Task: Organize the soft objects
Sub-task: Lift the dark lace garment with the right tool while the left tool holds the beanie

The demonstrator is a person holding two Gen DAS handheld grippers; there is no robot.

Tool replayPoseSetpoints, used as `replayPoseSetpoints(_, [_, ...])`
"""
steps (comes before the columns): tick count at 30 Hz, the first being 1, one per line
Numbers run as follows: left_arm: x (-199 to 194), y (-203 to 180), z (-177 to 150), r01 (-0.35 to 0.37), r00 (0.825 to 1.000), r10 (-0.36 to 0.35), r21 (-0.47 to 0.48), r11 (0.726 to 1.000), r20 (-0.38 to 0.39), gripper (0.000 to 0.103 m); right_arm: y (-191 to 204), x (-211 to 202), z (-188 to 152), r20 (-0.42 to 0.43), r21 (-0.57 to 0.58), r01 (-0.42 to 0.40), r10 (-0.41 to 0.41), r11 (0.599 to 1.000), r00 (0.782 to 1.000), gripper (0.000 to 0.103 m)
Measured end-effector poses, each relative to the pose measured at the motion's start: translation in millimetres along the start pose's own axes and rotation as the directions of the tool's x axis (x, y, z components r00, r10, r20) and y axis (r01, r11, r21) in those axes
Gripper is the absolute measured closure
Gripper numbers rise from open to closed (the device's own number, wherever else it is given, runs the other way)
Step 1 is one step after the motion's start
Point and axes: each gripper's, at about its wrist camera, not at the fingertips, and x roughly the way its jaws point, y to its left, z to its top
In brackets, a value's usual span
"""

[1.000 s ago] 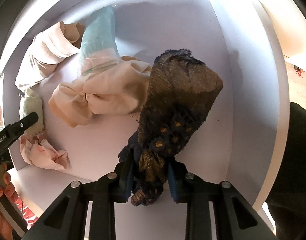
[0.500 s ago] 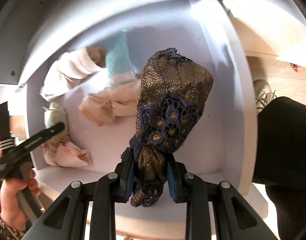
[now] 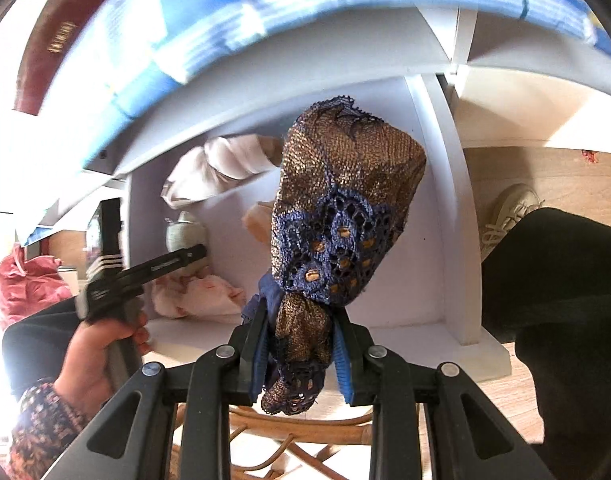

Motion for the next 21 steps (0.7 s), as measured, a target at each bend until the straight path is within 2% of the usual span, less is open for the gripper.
replayPoseSetpoints(11, [3, 3, 1, 0.005, 1.0, -0.005, -0.009, 1.0, -0.003, 0.052, 24, -65, 8, 0.108, -0.075, 0.03, -0.022, 0.997, 0.994, 0.076])
replayPoseSetpoints(21, [1, 4, 0, 0.004, 1.0, -0.004, -0.008, 1.0, -0.002, 0.052, 58, -132, 32, 0.265, -0.201, 0.139, -0.083, 0.97, 0.961, 0.076])
